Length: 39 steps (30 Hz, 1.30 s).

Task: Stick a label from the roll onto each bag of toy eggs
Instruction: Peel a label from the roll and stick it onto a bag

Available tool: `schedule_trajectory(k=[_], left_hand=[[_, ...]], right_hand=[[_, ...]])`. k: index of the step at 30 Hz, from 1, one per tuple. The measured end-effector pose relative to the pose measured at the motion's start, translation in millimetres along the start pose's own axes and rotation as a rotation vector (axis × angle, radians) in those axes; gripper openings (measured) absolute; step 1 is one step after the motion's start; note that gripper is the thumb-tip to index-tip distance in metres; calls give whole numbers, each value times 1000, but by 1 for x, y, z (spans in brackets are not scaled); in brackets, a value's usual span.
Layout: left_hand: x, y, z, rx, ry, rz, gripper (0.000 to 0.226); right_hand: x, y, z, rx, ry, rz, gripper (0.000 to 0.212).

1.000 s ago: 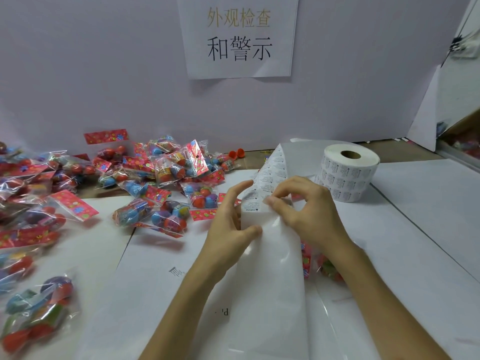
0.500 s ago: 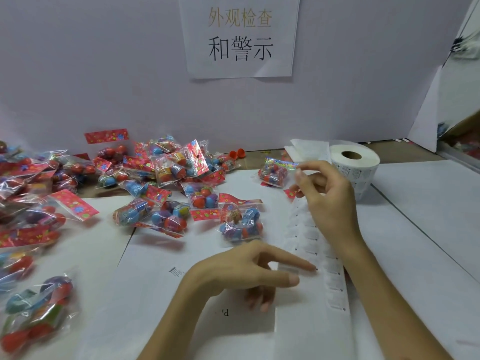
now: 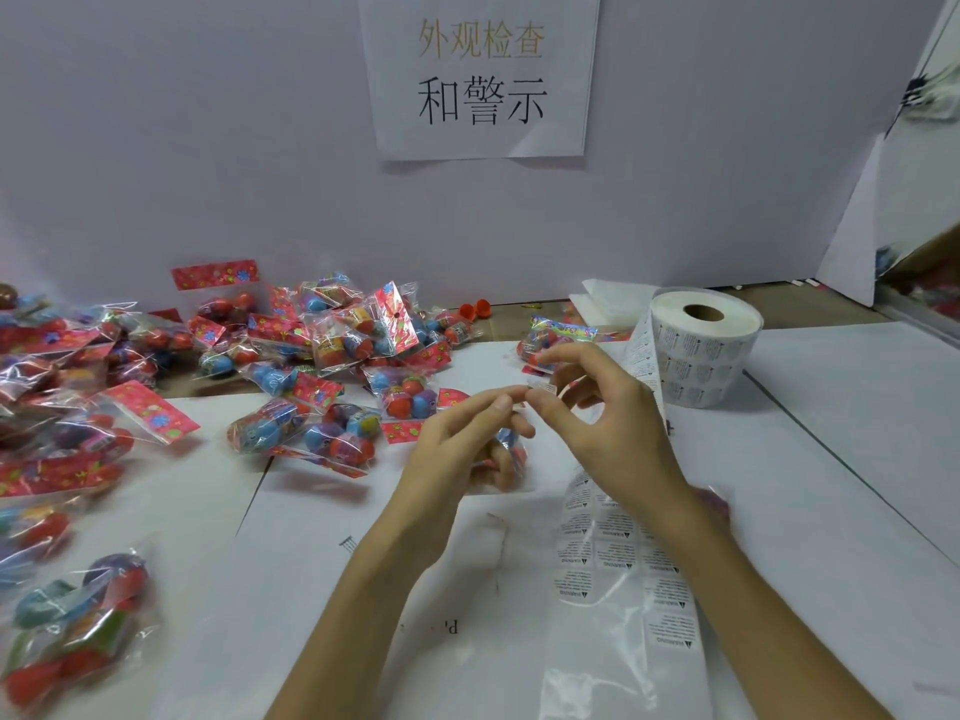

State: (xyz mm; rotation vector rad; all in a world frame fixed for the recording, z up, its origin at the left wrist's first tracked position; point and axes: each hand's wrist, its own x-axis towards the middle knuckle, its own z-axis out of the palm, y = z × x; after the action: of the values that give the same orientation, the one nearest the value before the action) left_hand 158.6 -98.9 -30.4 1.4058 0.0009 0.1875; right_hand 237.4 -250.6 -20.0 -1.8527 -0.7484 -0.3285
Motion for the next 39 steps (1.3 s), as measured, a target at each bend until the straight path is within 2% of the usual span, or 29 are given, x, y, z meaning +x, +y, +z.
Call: schedule_trajectory(k=[8, 10, 14, 21, 23, 26, 28, 32, 34, 36, 39], left_hand=[[0, -1, 3, 13, 77, 11, 18], [1, -2, 3, 60, 127, 11, 16], [2, -3, 3, 105, 190, 17, 21], [5, -4, 3, 171, 245, 64, 27], [5, -7, 1, 291, 342, 99, 24], [6, -15, -7, 668, 563, 133, 23], [7, -19, -12, 854, 614, 75, 35], [7, -24, -15, 1133, 551, -100, 59], [7, -26, -14, 1200, 525, -136, 63], [7, -25, -13, 1166, 512, -150, 61], [6, -21, -10, 886, 480, -149, 54]], right_hand=[[-1, 4, 0, -39, -82, 12, 40], [0, 3, -1, -34, -71, 8, 34], [0, -1, -1, -7, -34, -22, 8], [0, -2, -1, -27, -8, -18, 9], [0, -1, -1, -15, 4, -12, 9], [1, 3, 0, 16, -17, 36, 7], [2, 9, 1, -12, -95, 91, 19], [-2, 19, 7, -204, -288, 196, 46], [-4, 22, 9, -295, -368, 251, 57], [-5, 23, 9, -329, -418, 291, 63], [-5, 20, 9, -241, -425, 331, 65]])
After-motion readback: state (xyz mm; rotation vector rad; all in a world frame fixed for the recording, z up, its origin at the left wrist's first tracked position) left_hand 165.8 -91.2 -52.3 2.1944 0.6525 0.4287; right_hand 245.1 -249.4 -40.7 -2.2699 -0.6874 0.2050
